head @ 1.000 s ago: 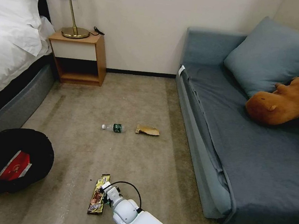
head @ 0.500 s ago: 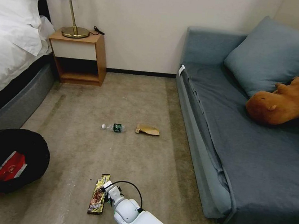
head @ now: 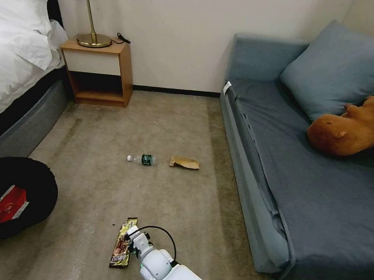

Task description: Pick up the trash bin, then pick up the garbage on the floor and place it into the trash bin.

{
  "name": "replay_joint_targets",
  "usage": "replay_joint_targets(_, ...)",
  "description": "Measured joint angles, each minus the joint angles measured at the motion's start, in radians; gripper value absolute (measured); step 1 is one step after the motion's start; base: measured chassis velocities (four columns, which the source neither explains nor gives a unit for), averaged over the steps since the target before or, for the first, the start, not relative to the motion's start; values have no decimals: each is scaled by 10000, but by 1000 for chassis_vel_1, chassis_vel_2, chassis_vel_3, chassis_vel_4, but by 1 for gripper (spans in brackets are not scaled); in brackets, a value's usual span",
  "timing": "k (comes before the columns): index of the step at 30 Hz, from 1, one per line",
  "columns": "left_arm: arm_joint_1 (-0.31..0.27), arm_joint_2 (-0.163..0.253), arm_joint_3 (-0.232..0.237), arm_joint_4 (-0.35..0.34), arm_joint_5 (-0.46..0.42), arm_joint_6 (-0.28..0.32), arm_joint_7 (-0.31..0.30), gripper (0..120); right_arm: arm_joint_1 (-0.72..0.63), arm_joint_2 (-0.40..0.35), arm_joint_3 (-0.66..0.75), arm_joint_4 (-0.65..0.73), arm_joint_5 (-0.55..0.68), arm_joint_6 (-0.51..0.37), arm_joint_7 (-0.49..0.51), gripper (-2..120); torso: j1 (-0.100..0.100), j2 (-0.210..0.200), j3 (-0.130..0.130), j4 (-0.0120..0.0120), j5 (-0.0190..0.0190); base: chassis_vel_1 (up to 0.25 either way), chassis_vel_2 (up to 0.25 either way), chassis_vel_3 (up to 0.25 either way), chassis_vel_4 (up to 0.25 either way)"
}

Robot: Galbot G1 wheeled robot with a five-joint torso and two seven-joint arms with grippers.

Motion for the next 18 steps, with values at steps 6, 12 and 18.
replay_joint_targets(6,111,92,-76,143,12,-21,29,5,1,3,-76,12,-170,95,6,37,0,2,-1,-1,-3,0,0,0,0)
replay_joint_targets(12,292,210,-152,52,13,-31,76,5,2,8,-78,-75,-312,140,10,62,0,5,-2,1,-1,0,0,0,0)
replay_joint_targets(18,388,290,-251,93,11,-80,101,5,6,7,-49,-203,-500,230,14,85,-1,6,-3,0,-4,0,0,0,0)
